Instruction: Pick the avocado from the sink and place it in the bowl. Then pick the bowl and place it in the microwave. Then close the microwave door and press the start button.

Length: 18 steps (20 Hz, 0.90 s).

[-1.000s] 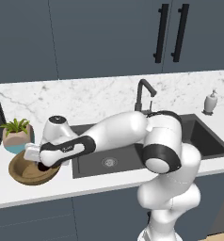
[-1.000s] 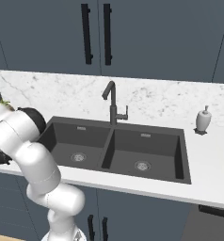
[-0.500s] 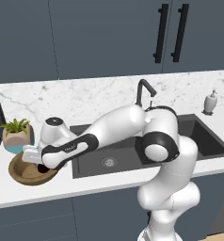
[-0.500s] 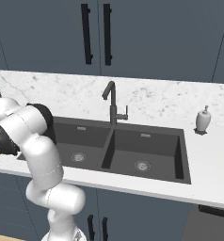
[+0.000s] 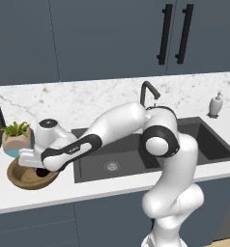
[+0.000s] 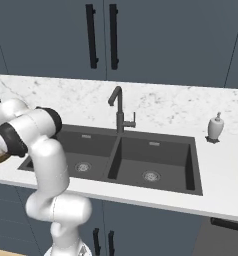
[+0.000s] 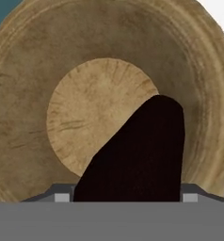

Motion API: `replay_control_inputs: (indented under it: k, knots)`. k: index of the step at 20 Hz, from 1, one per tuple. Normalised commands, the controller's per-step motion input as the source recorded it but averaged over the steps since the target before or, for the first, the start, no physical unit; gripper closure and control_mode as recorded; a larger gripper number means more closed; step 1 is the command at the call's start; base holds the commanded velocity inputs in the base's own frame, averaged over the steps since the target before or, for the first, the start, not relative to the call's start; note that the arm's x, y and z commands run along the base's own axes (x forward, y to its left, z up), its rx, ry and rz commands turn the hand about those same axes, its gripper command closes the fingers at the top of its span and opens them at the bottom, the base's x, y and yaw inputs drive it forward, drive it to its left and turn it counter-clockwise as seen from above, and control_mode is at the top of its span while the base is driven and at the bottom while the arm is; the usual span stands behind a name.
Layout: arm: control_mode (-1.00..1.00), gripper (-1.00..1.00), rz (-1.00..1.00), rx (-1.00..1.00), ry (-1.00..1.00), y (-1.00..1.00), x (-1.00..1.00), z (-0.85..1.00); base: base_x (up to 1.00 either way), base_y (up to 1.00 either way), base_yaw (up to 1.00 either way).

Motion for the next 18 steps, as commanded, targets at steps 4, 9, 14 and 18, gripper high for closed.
replay_control_inputs:
  k: [4,9,14,18]
  knots:
    - [-1.0,-1.0,0.0,0.0,-0.08,-0.02,0.0,-0.06,0.0,0.0,0.0]
    - [-1.0,-1.0,0.0,0.01,0.0,-0.06,-0.01,0.0,0.0,0.0,0.0]
    - [-1.0,-1.0,-0.03,0.05,0.0,-0.25,-0.1,0.0,0.0,0.0,0.0]
    - [-1.0,-1.0,-0.06,0.07,0.0,-0.41,-0.22,0.0,0.0,0.0,0.0]
